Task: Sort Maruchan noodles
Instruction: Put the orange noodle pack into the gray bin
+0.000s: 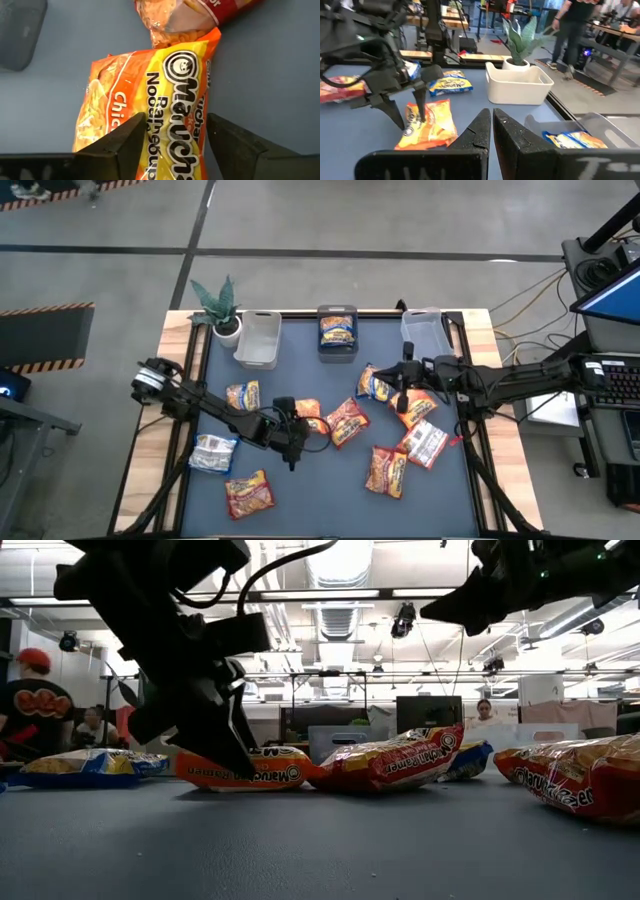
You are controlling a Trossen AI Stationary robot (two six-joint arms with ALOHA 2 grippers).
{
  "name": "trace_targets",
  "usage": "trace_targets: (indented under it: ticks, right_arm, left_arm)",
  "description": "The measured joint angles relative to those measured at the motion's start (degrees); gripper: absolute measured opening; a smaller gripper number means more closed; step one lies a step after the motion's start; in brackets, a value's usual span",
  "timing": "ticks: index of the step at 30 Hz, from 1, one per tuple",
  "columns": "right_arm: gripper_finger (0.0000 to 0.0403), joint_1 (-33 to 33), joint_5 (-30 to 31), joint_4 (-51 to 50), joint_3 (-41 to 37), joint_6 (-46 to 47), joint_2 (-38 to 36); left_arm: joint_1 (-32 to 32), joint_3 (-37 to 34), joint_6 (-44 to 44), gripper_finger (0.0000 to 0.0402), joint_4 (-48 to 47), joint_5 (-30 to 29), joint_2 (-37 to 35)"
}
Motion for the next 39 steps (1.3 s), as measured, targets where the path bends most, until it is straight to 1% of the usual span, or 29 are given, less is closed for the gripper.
trace_targets:
  ticks: [4,7,10,12,17,23,34,39]
  right_arm:
    - [0.0009,-0.1,2.0,0.2,0.0,-0.2,1.4]
    - [0.0009,-0.4,2.0,0.9,0.0,-0.6,1.9]
    - [0.0009,-0.4,2.0,0.9,0.0,-0.6,2.0]
    - [0.0009,-0.4,2.0,1.0,0.0,-0.6,2.0]
    - [0.0009,-0.4,2.0,1.1,0.0,-0.3,2.0]
    - [0.0009,-0.4,2.0,2.3,0.0,0.0,2.0]
    - [0.0009,-0.4,2.0,2.2,0.0,0.0,2.0]
    - [0.0009,-0.4,2.0,2.2,0.0,-0.1,2.0]
  left_arm:
    - [0.1,-0.1,-0.5,0.0140,-0.4,-0.4,0.0]
    - [0.1,-0.1,-1.6,0.0087,-0.5,-1.6,0.1]
    - [0.1,-0.1,-3.0,0.0029,-0.6,-1.4,0.1]
    - [0.1,-0.2,-4.6,0.0010,-0.4,-1.2,0.1]
    - [-0.7,0.1,-5.1,0.0005,0.0,-2.3,-0.1]
    - [-1.4,-0.4,-3.7,0.0001,-0.8,-2.0,-3.3]
    - [-1.2,-0.5,-1.2,0.0000,-0.4,-7.4,-7.7]
    - [-1.1,-0.5,-1.2,0.0000,-0.2,-8.9,-11.3]
